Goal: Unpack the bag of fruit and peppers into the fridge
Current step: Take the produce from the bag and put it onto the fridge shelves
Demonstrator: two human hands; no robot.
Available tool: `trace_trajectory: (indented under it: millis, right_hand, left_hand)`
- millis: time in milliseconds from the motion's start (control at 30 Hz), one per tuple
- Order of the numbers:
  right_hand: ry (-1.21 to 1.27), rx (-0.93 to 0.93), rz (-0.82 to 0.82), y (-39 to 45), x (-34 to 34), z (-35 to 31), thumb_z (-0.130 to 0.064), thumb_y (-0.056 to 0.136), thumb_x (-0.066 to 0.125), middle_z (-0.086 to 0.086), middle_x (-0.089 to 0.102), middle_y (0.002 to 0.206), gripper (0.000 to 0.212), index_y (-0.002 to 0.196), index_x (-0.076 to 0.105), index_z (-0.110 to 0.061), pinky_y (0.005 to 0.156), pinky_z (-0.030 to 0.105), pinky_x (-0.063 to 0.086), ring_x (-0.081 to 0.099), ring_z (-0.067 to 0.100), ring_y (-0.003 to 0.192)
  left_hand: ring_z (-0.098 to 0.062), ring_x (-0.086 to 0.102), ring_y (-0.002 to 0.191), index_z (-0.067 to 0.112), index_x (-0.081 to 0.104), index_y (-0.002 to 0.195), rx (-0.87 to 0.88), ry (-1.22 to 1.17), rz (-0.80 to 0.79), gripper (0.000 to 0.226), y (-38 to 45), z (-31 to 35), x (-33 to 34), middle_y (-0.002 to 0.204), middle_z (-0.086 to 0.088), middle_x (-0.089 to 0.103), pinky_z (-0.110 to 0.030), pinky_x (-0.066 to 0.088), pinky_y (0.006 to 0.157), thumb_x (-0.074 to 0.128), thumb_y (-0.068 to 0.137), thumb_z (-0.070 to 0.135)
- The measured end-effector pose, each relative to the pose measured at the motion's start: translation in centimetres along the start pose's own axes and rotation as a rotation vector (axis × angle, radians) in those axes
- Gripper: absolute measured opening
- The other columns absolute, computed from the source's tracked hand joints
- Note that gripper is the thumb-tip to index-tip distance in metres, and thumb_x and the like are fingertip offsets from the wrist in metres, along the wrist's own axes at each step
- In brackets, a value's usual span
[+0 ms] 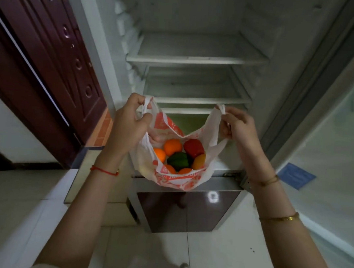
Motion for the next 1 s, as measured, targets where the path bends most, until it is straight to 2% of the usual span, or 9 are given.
trace_trajectory:
  millis: [100,200,333,500,600,733,867,933,1000]
  right_hand:
    - [-0.041,0.019,0.002,2.9,-0.9,1.2,0.001,0.091,0.042,0.001,0.044,0.048,0.027,0.105,0.065,0.005,0.045,0.023,0.030,0.039,0.013,0.044]
    - [-0.087,0.066,0.000,4.4,-1.7,3.2,0.002,0.090,0.042,-0.003,0.047,0.046,0.029,0.107,0.066,0.000,0.043,0.022,0.033,0.041,0.008,0.041]
    - [-0.146,0.100,-0.017,5.0,-2.4,4.8,-0.002,0.093,0.044,-0.005,0.057,0.069,0.032,0.115,0.066,-0.008,0.046,0.014,0.041,0.053,0.000,0.051]
    - [-0.319,0.056,0.015,5.4,-3.6,5.9,-0.023,0.097,0.050,-0.002,0.065,0.086,0.018,0.109,0.061,-0.014,0.068,0.033,0.055,0.064,0.015,0.075]
    - [-0.595,-0.142,0.162,4.6,-3.8,5.1,-0.031,0.092,0.058,0.006,0.063,0.099,0.031,0.113,0.050,-0.010,0.076,0.038,0.054,0.062,0.021,0.085]
    - [-0.902,-0.560,0.304,2.2,-2.1,1.9,-0.035,0.088,0.061,0.005,0.049,0.100,0.032,0.105,0.050,-0.011,0.079,0.033,0.040,0.046,0.019,0.091]
    - [-0.837,-0.786,-0.036,1.7,1.4,2.1,-0.020,0.090,0.062,0.002,0.056,0.090,0.010,0.091,0.058,-0.011,0.077,0.028,0.043,0.051,0.015,0.086]
    - [-0.789,-0.728,-0.285,2.0,3.1,3.9,-0.017,0.090,0.061,0.000,0.061,0.085,0.006,0.089,0.062,-0.011,0.072,0.025,0.049,0.058,0.014,0.079]
    - [-0.816,-0.551,-0.462,2.9,4.4,7.2,-0.018,0.091,0.062,0.002,0.067,0.086,0.008,0.092,0.066,-0.011,0.071,0.030,0.056,0.064,0.014,0.076]
  left_hand:
    - [-0.043,0.068,0.055,0.036,0.046,0.084,-0.029,0.043,0.019,0.025,1.5,-0.5,1.6,0.107,-0.023,0.067,-0.061,0.053,0.056,0.048,0.087,0.012]
    - [-0.041,0.068,0.057,0.029,0.045,0.090,-0.087,0.092,0.002,0.017,2.1,-2.2,3.4,0.092,-0.022,0.069,-0.060,0.054,0.065,0.047,0.087,0.013]
    - [-0.045,0.067,0.061,0.035,0.043,0.091,-0.149,0.097,-0.003,0.018,2.0,-4.0,4.7,0.082,-0.024,0.067,-0.059,0.055,0.059,0.046,0.082,0.021]
    - [-0.029,0.071,0.057,0.024,0.044,0.104,-0.169,0.166,0.003,0.019,1.6,-4.8,5.2,0.076,-0.015,0.071,-0.046,0.059,0.063,0.046,0.088,0.016]
    - [-0.008,0.068,0.045,0.014,0.045,0.108,-0.138,0.190,-0.003,0.017,1.0,-4.1,5.6,0.066,-0.007,0.069,-0.015,0.046,0.045,0.046,0.093,0.004]
    - [0.007,0.062,0.045,0.014,0.045,0.107,-0.108,0.198,0.020,0.019,0.4,-3.1,5.7,0.067,0.000,0.063,-0.008,0.042,0.046,0.048,0.094,0.000]
    - [-0.006,0.066,0.044,0.012,0.046,0.111,-0.116,0.169,-0.017,0.019,0.0,-3.4,6.1,0.061,-0.009,0.069,-0.009,0.042,0.045,0.047,0.094,0.002]
    - [-0.011,0.068,0.044,0.016,0.044,0.111,-0.123,0.142,-0.028,0.022,-0.1,-3.7,6.3,0.059,-0.010,0.070,-0.020,0.052,0.054,0.048,0.094,0.003]
    - [-0.015,0.068,0.043,0.018,0.043,0.110,-0.110,0.106,-0.041,0.024,-0.1,-4.0,6.6,0.060,-0.011,0.069,-0.030,0.057,0.058,0.048,0.093,0.002]
Point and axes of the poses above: each hand's wrist, its own y-axis towards the middle knuckle, its own x-axis out of the palm, z = x × y, the point moved 6 cm from there along y, towards the middle knuckle
